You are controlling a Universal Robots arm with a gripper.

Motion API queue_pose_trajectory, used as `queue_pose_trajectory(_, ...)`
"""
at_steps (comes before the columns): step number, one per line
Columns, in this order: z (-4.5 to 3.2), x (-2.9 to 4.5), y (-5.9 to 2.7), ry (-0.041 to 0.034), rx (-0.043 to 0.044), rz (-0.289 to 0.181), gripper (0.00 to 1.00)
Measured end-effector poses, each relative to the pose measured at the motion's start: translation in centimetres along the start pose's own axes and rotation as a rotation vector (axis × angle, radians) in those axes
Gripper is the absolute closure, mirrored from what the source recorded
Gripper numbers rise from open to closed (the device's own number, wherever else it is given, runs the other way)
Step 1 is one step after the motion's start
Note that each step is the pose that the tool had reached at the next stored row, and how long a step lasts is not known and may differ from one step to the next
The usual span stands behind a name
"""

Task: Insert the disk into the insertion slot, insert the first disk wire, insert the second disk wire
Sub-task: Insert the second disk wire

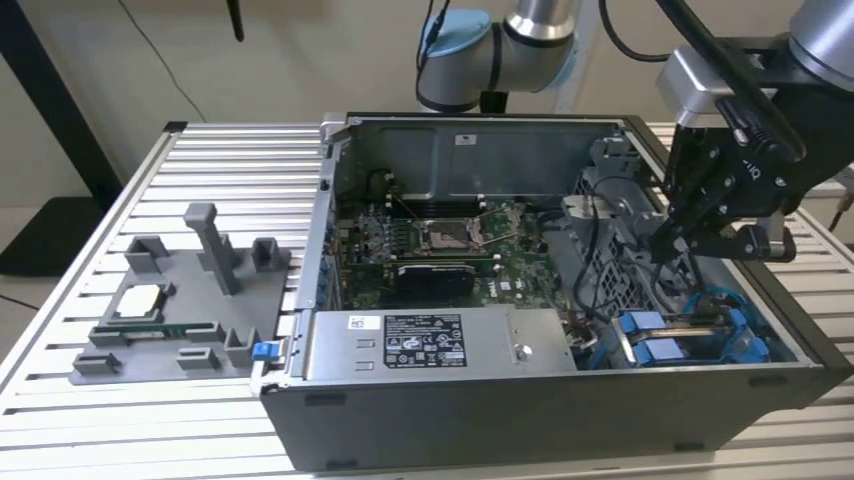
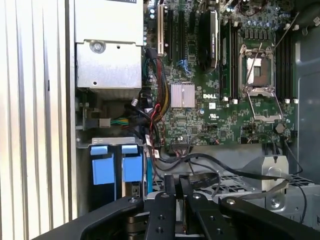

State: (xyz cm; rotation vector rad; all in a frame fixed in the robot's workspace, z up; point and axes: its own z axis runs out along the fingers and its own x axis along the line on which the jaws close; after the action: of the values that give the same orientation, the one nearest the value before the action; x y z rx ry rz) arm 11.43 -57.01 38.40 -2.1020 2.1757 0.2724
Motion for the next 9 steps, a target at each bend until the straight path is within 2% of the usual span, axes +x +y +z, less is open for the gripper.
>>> queue_pose_trajectory(6, 0.34, 1.23, -0.27, -0.0003, 0.0, 0.0, 1.0)
queue_pose_trajectory(9, 0.73, 1.57, -0.44, -0.0009, 0.0, 0.0, 1.0)
